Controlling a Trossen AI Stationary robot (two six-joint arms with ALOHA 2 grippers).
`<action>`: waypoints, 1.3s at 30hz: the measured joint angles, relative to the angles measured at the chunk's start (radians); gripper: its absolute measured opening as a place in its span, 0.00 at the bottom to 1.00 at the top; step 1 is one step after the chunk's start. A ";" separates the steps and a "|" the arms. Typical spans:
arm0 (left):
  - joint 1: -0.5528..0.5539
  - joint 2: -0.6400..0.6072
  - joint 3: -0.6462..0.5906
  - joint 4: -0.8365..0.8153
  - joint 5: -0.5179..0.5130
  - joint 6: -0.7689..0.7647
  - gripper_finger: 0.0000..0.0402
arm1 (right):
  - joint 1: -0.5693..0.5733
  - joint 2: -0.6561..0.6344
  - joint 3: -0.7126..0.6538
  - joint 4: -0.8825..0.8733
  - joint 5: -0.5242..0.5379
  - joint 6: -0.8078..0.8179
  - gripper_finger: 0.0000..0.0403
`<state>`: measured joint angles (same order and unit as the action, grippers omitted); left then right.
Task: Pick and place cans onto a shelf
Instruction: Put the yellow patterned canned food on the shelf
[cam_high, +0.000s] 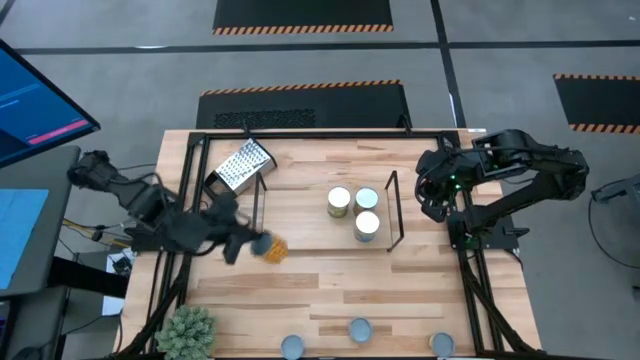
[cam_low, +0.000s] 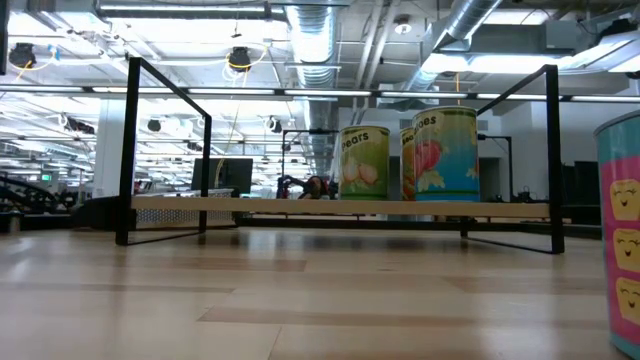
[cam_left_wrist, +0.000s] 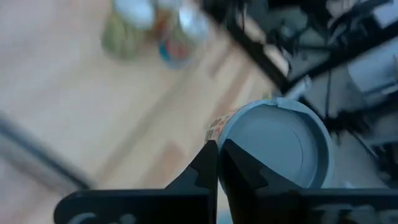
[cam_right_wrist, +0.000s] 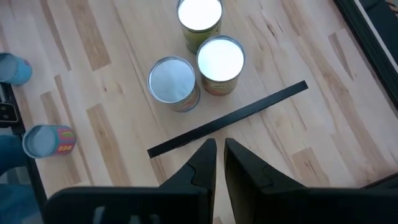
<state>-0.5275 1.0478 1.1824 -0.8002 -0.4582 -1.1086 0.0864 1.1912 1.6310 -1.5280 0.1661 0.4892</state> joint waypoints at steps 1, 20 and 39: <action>0.034 0.001 0.000 0.031 -0.008 0.059 0.00 | 0.000 0.000 0.000 0.002 0.000 0.000 0.15; 0.651 0.156 0.000 0.205 0.319 0.943 0.00 | 0.000 0.000 0.000 0.016 -0.004 0.000 0.15; 0.773 0.466 0.000 0.168 0.447 1.113 0.00 | 0.000 0.000 0.000 0.019 -0.003 0.000 0.15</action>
<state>0.2455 1.5136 1.1824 -0.6327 -0.0112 0.0048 0.0868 1.1908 1.6310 -1.5085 0.1631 0.4896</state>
